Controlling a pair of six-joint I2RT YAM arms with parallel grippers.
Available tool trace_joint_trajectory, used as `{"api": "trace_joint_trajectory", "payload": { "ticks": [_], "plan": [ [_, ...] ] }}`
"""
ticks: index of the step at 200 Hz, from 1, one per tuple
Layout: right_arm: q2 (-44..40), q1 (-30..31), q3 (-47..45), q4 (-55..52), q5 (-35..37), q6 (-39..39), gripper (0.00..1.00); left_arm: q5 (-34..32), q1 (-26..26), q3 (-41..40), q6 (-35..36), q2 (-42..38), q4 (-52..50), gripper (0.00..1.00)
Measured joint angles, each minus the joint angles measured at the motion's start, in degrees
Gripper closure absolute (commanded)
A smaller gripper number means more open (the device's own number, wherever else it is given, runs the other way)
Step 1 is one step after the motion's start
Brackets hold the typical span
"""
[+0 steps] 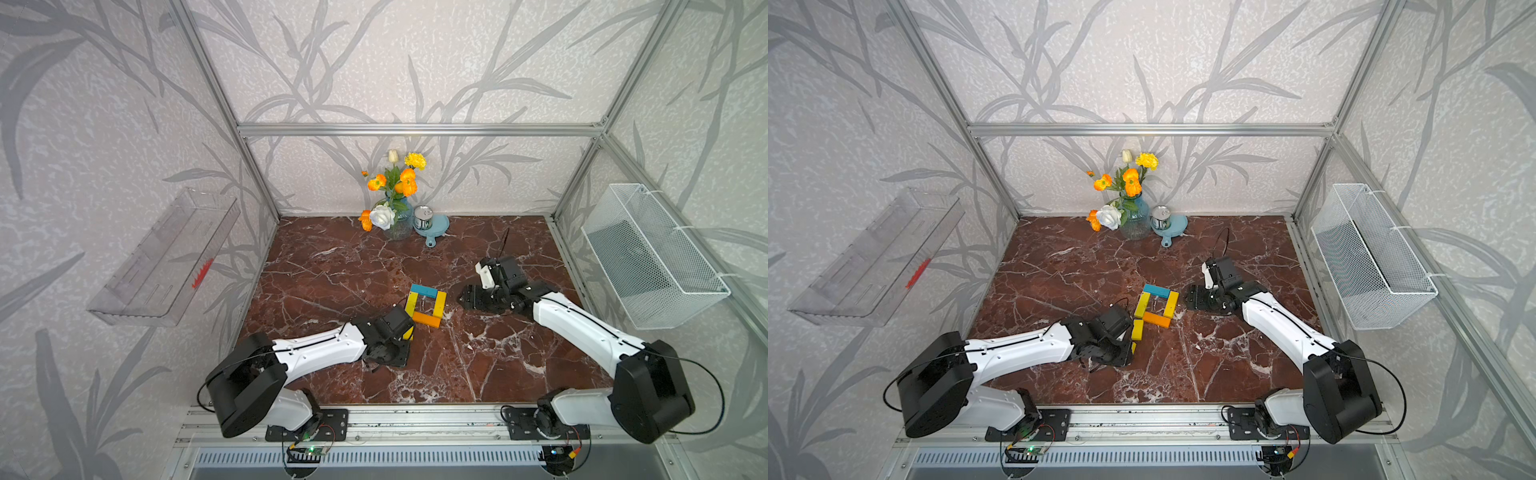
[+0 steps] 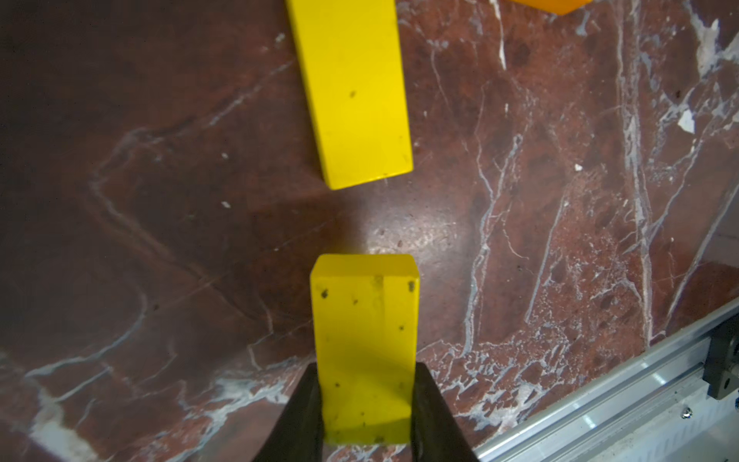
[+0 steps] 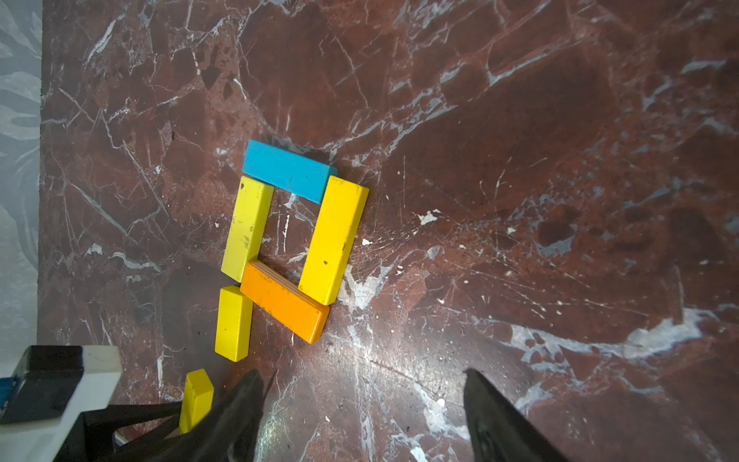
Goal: Assemble the letter p with building blocks
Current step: Pick up the building block from the center of the board, then assemble the building block at the center of the board.
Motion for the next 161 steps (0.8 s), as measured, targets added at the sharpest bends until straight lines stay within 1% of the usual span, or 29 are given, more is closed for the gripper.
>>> {"api": "trace_joint_trajectory", "payload": {
  "ticks": [61, 108, 161],
  "plan": [
    [-0.85, 0.0, -0.85, 0.0, 0.0, 0.04, 0.22, -0.09, -0.39, 0.0, -0.57, 1.7, 3.34, 0.74],
    [-1.36, 0.0, -0.94, -0.04, 0.04, 0.07, 0.22, -0.13, -0.39, 0.7, -1.18, 5.2, 6.05, 0.74],
    [-2.82, 0.0, -2.4, -0.04, 0.07, 0.17, 0.22, -1.64, -0.39, 0.87, -2.08, 5.46, 6.6, 0.74]
  ]
}}
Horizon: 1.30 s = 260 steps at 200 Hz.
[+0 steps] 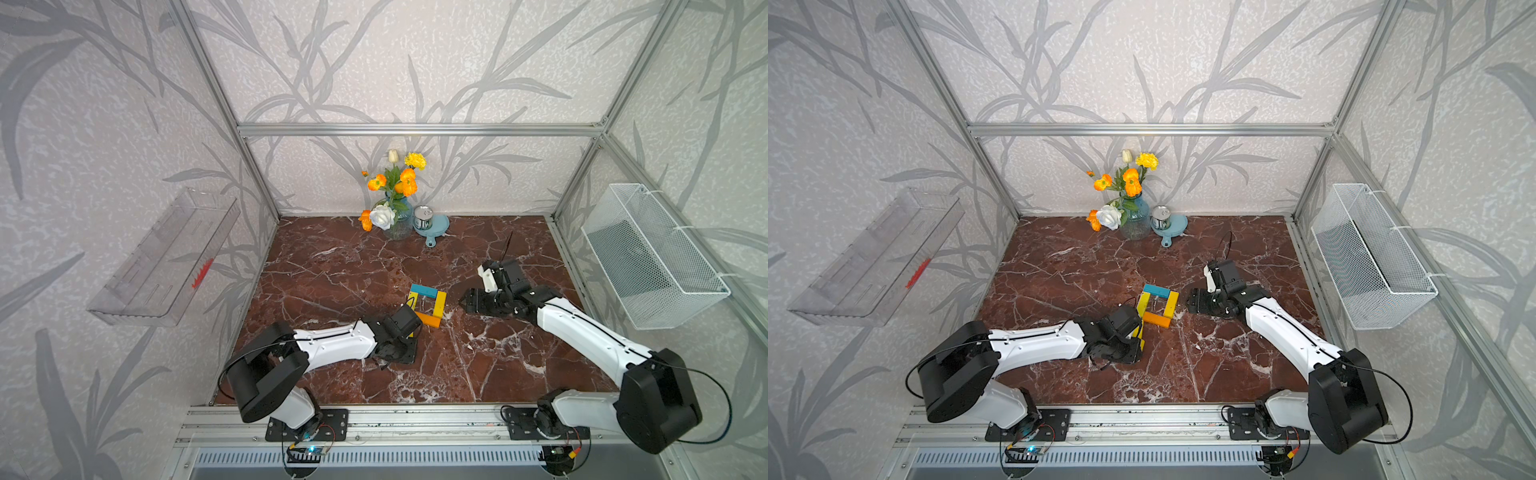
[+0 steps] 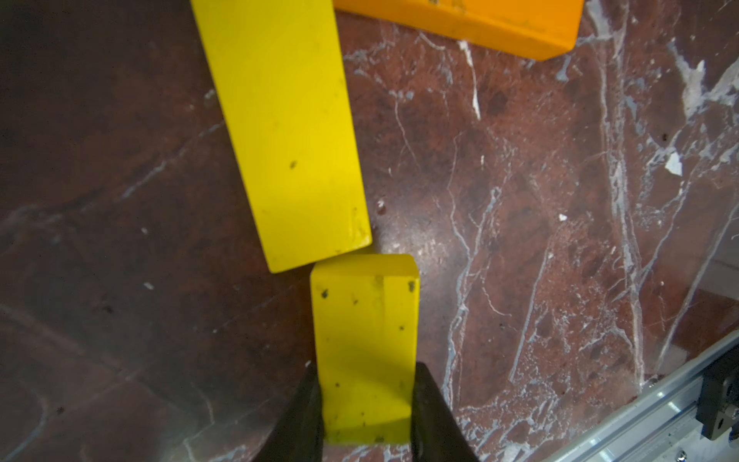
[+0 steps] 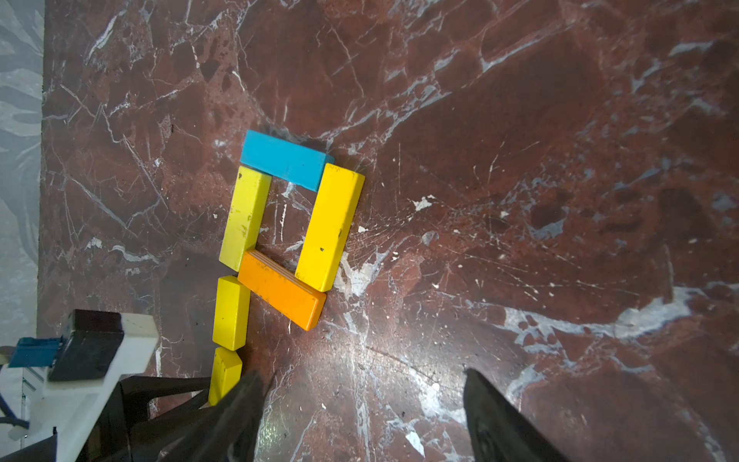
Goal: Assemble the letter p with building blocks
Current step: Assemble the building block at the center of the board.
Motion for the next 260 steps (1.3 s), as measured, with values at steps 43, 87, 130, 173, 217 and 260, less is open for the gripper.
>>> {"api": "trace_joint_trajectory", "payload": {
  "ticks": [43, 87, 130, 173, 217, 260],
  "plan": [
    [0.0, 0.0, -0.42, -0.02, -0.04, 0.07, 0.22, -2.21, 0.0, -0.92, -2.29, -2.01, -1.64, 0.53],
    [0.0, 0.0, -0.42, 0.02, -0.09, 0.07, 0.22, -3.72, 0.0, -0.92, -3.45, -2.75, -2.97, 0.37],
    [0.0, 0.0, -0.42, 0.04, -0.09, 0.07, 0.22, -3.56, -0.11, -0.87, -3.43, -2.47, -2.97, 0.37],
    [0.0, 0.0, -0.48, 0.07, -0.11, 0.07, 0.22, -3.65, -0.15, -0.85, -3.37, -2.43, -3.02, 0.45],
    [0.0, 0.0, -0.46, 0.04, -0.11, 0.07, 0.22, -3.02, -0.15, -0.11, -2.78, -1.55, -2.75, 0.54],
    [0.0, 0.0, -0.48, 0.07, -0.11, 0.09, 0.22, -2.51, -0.17, 0.04, -1.79, -1.51, -3.04, 0.63]
  ]
}}
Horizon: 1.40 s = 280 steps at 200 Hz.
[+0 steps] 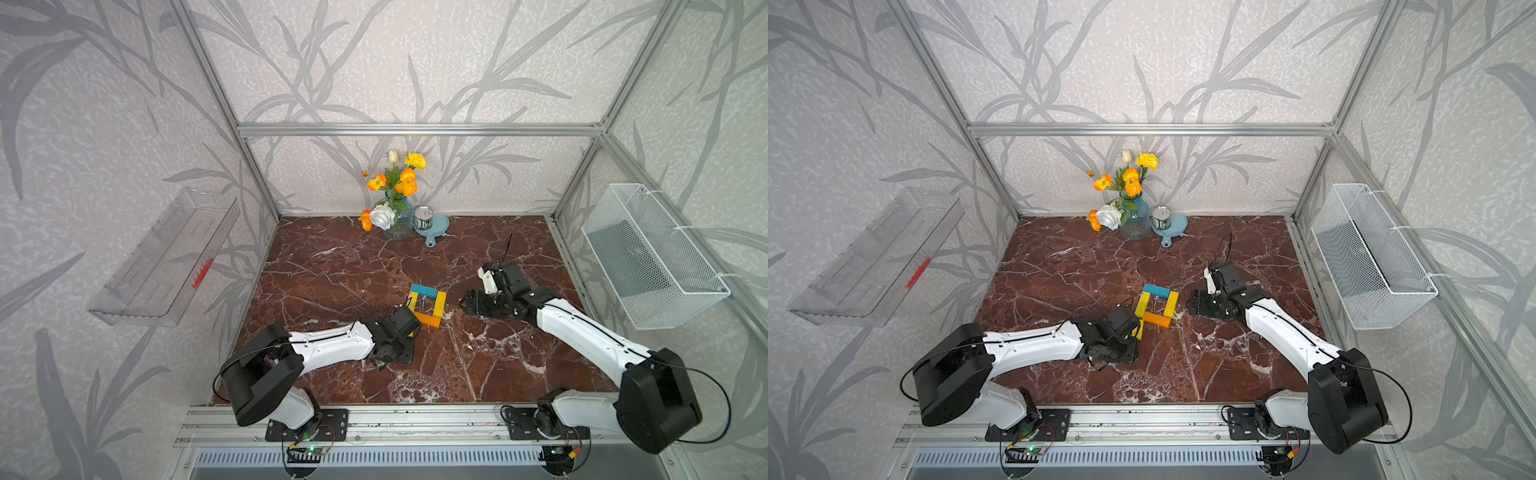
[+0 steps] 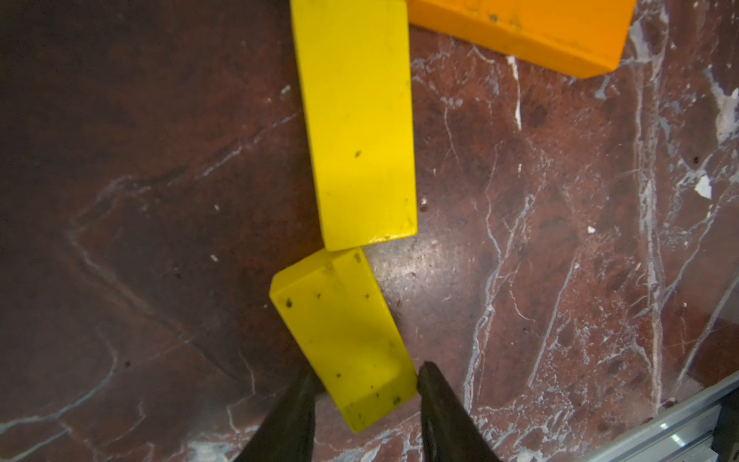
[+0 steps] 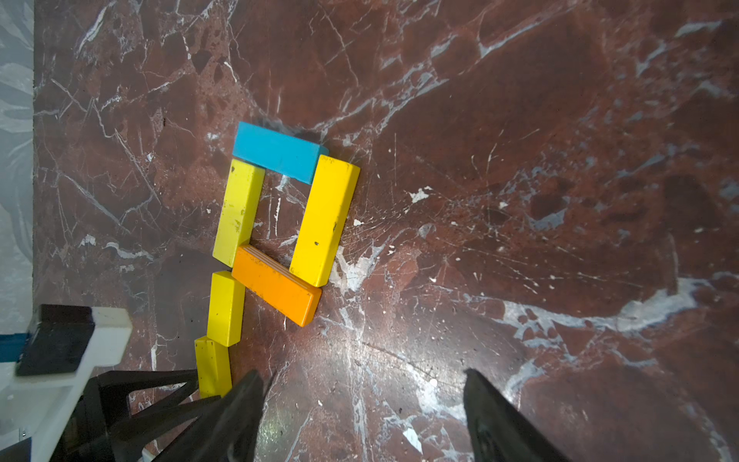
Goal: Assemble the letter p with building blocks
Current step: Assemble the building block at the center of the board, then adjust the building block at the center of the board.
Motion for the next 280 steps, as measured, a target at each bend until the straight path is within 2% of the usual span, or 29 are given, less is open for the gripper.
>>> {"api": "trace_joint_trajectory", "payload": {
  "ticks": [13, 88, 96, 106, 126, 177, 210, 245, 258, 280],
  "plan": [
    [0.0, 0.0, 0.0, 0.0, 0.0, 0.0, 0.22, 0.2, 0.02, 0.35, 0.35, 0.17, -0.42, 0.68],
    [0.0, 0.0, 0.0, 0.04, -0.83, 0.17, 0.22, 0.98, 0.0, 1.44, 1.44, 0.37, -3.19, 0.66],
    [0.0, 0.0, 0.0, 0.07, -0.83, 0.2, 0.22, 0.98, 0.0, 1.44, 1.44, 0.37, -3.21, 0.63],
    [0.0, 0.0, -0.09, 0.31, -0.83, 0.17, 0.22, 0.92, 0.0, 1.44, 1.57, 0.37, -3.37, 0.53],
    [0.0, 0.0, -0.22, 0.44, -0.83, 0.17, 0.22, 0.59, -0.07, 1.44, 1.81, 0.37, -4.07, 0.41],
    [0.5, 0.0, 0.24, -0.13, -0.02, -0.31, 0.23, -1.9, -0.22, 1.6, 1.79, -2.45, -5.6, 0.31],
    [4.46, 0.02, 2.89, -0.96, 2.38, -1.66, 0.23, -7.08, -0.26, 4.07, 1.81, -11.26, -8.02, 0.22],
    [11.41, 0.98, 5.31, -0.5, 4.31, -2.45, 0.24, -18.91, 0.48, 8.24, 4.96, -23.74, -7.78, 0.09],
    [13.75, 1.27, 5.49, -0.17, 4.52, -2.45, 0.24, -22.64, 2.4, 9.16, 6.43, -27.21, -7.65, 0.06],
    [17.0, 1.57, 6.88, -0.35, 5.2, -2.47, 0.24, -26.97, 8.98, 9.53, 8.68, -31.32, -7.72, 0.05]
  ]
}}
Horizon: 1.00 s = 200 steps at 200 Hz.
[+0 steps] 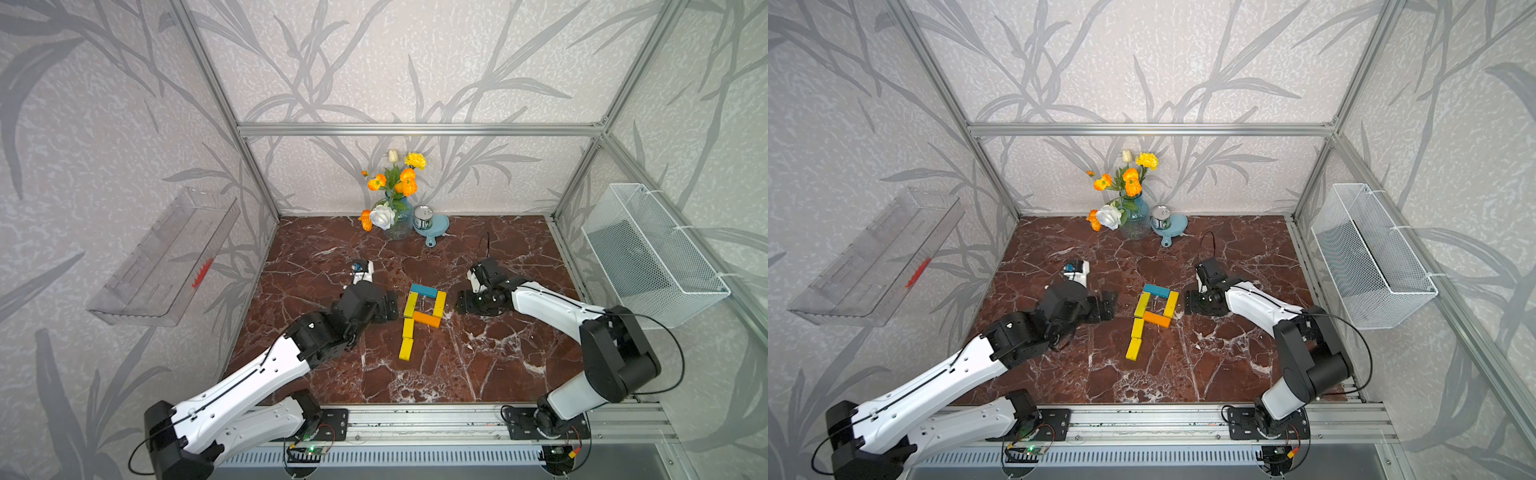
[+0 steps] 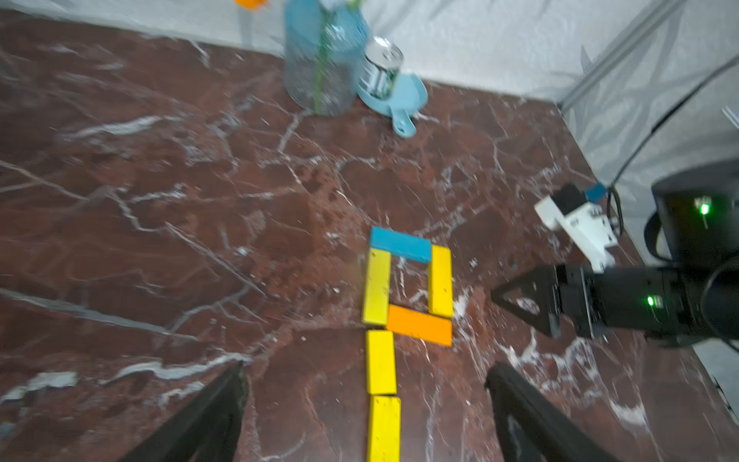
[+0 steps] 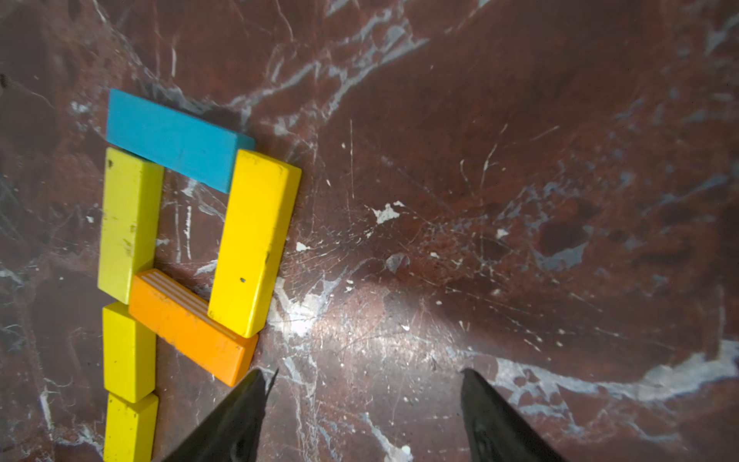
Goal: Assemble the letter p with building blocks
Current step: Adjust the building block at the center of the board.
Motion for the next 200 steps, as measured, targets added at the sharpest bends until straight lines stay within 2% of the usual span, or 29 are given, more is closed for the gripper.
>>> {"api": "trace_joint_trajectory", "payload": {
  "ticks": [19, 33, 73, 200],
  "plan": [
    [2.56, 0.22, 3.13, -0.35, 0.96, -0.22, 0.24, -1.42, 5.03, 0.0, 1.86, -1.38, 0.07, 0.04],
    [4.22, 0.5, 5.79, -0.59, 1.77, -0.63, 0.24, -1.88, 6.27, 0.07, 3.45, -1.38, 0.02, 0.03],
    [8.5, 1.27, 10.21, -0.9, 4.17, -1.25, 0.24, -2.08, 6.6, 1.11, 6.29, 2.05, -1.05, 0.01],
    [14.49, 1.55, 11.93, -2.89, 6.21, -1.27, 0.24, -0.79, 7.82, 1.11, 7.58, 0.81, -2.25, 0.0]
  ]
}}
